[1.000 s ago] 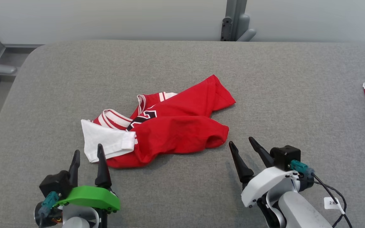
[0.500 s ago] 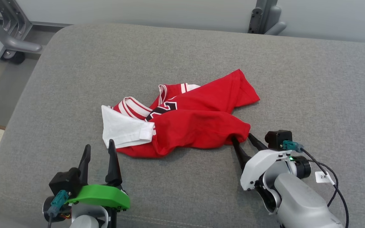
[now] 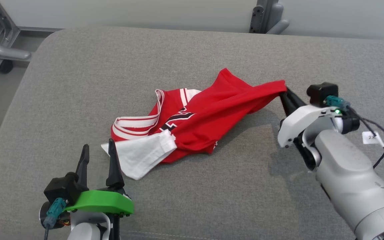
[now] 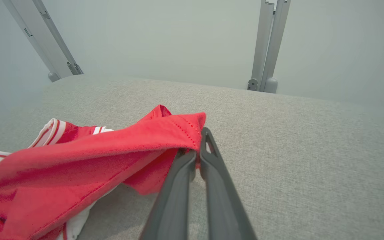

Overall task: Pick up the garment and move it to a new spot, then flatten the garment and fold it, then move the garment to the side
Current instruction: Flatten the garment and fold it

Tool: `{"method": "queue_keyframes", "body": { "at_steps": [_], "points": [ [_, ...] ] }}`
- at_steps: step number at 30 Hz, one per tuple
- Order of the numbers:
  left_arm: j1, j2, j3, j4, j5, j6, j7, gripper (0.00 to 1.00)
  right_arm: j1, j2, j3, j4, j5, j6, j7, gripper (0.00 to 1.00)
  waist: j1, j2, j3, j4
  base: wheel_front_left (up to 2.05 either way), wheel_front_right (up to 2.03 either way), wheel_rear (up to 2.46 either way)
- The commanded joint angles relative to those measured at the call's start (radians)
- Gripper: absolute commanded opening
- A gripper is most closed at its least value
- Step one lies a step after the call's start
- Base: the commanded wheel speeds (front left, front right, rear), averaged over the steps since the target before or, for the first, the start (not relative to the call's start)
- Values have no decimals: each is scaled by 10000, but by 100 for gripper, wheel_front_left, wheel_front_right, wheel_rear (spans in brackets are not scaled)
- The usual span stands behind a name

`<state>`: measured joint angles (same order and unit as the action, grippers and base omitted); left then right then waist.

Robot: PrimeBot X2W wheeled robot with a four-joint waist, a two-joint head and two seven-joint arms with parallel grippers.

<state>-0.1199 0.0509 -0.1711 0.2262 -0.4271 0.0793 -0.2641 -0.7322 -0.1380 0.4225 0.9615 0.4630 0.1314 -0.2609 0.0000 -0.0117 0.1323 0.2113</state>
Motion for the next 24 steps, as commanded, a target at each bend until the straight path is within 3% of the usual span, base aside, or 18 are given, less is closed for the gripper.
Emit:
{"method": "queue_keyframes", "body": {
  "at_steps": [1,8,14,24],
  "points": [
    [-52,2,-28,-44,60,11,-1,100,-258,-274,-157,-118,-205,-15,-50,0,0,117,-25,-131,0,0,0],
    [-13,3,-118,-18,-73,69,-1,100,-585,-1143,-907,-394,-942,-15,-53,0,0,117,-21,-393,0,0,0],
    [14,2,-144,-5,-105,54,0,100,667,-1555,-1771,-332,-1322,-15,-53,0,0,117,59,-633,0,0,0],
    [-101,3,-265,95,-103,-1,0,100,2541,-1056,-2746,-651,-1730,-15,-54,0,0,117,55,-1003,0,0,0]
  ]
}}
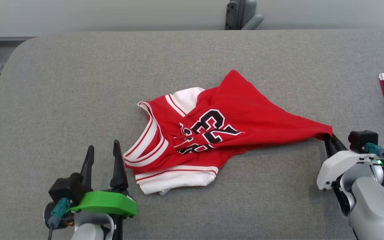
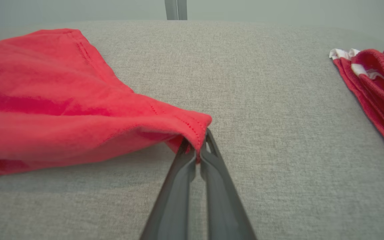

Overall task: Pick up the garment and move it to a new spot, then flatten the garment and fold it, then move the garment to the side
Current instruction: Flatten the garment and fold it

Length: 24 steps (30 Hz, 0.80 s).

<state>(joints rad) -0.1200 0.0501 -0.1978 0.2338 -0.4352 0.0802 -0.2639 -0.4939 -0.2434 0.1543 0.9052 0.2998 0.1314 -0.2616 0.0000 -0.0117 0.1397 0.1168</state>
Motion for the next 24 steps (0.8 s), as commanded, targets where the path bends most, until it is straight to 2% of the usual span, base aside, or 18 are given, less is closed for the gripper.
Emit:
{"method": "queue_keyframes", "body": {
  "at_steps": [1,3,4,5,6,18,24],
  "points": [
    [-98,10,-2,28,-17,-12,-2,100,290,48,-136,-167,-176,-15,-47,0,0,117,-32,-98,0,0,0],
    [-89,10,4,44,-9,-20,-3,100,430,117,-210,-235,-260,-15,-47,0,0,117,-49,-138,0,0,0],
    [-79,10,5,59,0,-24,-3,100,557,212,-283,-295,-320,-15,-47,20,0,117,-66,-179,0,0,0],
    [-69,10,10,75,11,-35,-3,100,663,292,-341,-368,-389,-15,-47,46,0,117,-85,-223,0,0,0],
    [-63,10,9,91,21,-54,-2,100,751,341,-392,-452,-449,-15,-47,100,0,117,-103,-263,0,0,0],
    [18,130,-184,550,19,-288,164,100,2319,441,-1190,-2164,-766,-15,-41,100,0,117,-404,-917,0,0,0],
    [-509,532,-617,1127,212,-533,1172,100,3254,542,-2159,-4165,-1085,-15,-40,100,0,117,-554,-1415,0,0,0]
  ]
}}
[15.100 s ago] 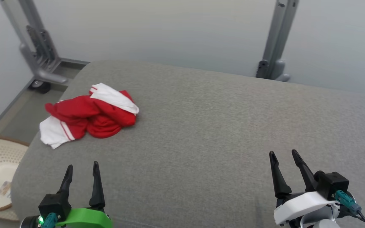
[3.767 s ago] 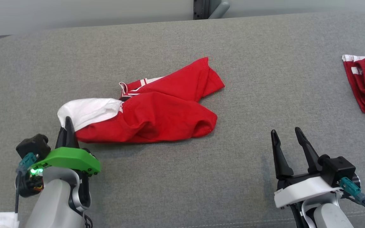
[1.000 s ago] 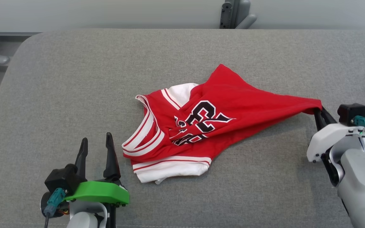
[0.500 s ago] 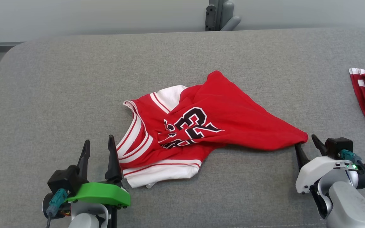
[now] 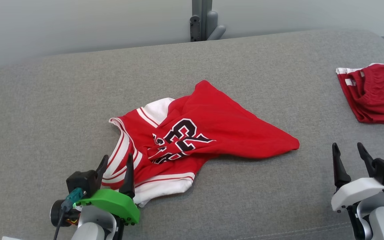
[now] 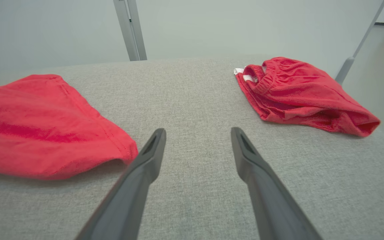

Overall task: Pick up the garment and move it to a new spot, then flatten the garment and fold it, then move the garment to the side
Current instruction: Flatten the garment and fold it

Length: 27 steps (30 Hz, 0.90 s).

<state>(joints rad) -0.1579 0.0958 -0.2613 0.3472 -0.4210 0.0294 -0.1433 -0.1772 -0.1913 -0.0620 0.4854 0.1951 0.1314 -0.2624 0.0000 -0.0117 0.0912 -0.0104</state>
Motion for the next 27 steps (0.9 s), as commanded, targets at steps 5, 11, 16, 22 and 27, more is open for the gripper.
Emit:
{"method": "queue_keyframes", "body": {
  "at_steps": [5,11,16,22,27],
  "points": [
    [-661,429,-167,479,161,-200,759,100,485,199,-297,-1393,-368,-15,-34,100,0,117,-51,-413,0,0,0],
    [-1301,684,105,1168,-196,-252,1334,100,657,443,-111,-2237,-479,-15,-32,100,0,117,16,-559,0,0,0],
    [-1640,523,150,1844,-783,-630,2121,100,632,543,131,-2501,-416,-15,-32,100,0,117,71,-587,0,0,0],
    [-1780,399,-49,2123,-1155,-982,2631,100,580,485,148,-2695,-336,-16,-32,100,0,117,133,-555,0,0,0],
    [-1828,386,-198,2043,-1257,-1130,2885,100,550,464,112,-2834,-365,-16,-34,100,0,117,181,-533,0,0,0]
  ]
}}
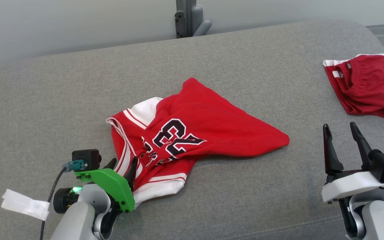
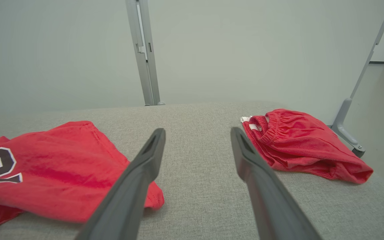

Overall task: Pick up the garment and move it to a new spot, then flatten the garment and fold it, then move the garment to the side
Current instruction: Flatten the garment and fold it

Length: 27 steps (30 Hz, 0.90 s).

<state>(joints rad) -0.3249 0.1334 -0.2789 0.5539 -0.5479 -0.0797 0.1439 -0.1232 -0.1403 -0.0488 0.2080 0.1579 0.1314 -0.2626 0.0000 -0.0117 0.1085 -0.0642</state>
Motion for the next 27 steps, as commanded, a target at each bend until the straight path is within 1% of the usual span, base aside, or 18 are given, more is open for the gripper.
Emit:
{"method": "queue_keyframes", "body": {
  "at_steps": [1,2,3,4,5,8,15,22,27],
  "points": [
    [-172,41,-63,-37,3,-68,94,83,-3,-37,-29,-84,-12,-16,-30,100,0,117,21,8,0,0,0],
    [-180,86,-107,-49,46,-63,139,49,-12,-15,-26,-108,-36,-16,-30,100,0,117,33,8,0,0,0],
    [-188,127,-158,-41,113,-57,186,34,-29,7,-13,-123,-58,-16,-30,100,0,117,44,5,0,0,0],
    [-201,155,-221,-34,177,-62,187,11,-54,21,8,-134,-60,-16,-30,100,0,117,56,0,0,0,0],
    [-217,166,-267,-33,212,-77,194,0,-82,27,36,-145,-50,-16,-30,100,0,117,71,-6,0,0,0],
    [-384,178,-295,-129,303,-77,-84,0,-168,48,100,-177,-12,-16,-30,100,0,117,125,-30,0,0,0],
    [-1252,250,-311,-304,748,30,-1293,0,-305,81,125,-335,-18,-16,-30,100,0,117,378,-101,0,0,0],
    [-3055,325,-237,17,1280,234,-2374,0,-583,135,300,-512,-37,-16,-30,100,0,117,865,-361,0,0,0],
    [-4397,299,-77,753,1474,389,-3029,0,-837,205,504,-596,-2,-16,-30,100,0,117,1345,-725,0,0,0]
  ]
}}
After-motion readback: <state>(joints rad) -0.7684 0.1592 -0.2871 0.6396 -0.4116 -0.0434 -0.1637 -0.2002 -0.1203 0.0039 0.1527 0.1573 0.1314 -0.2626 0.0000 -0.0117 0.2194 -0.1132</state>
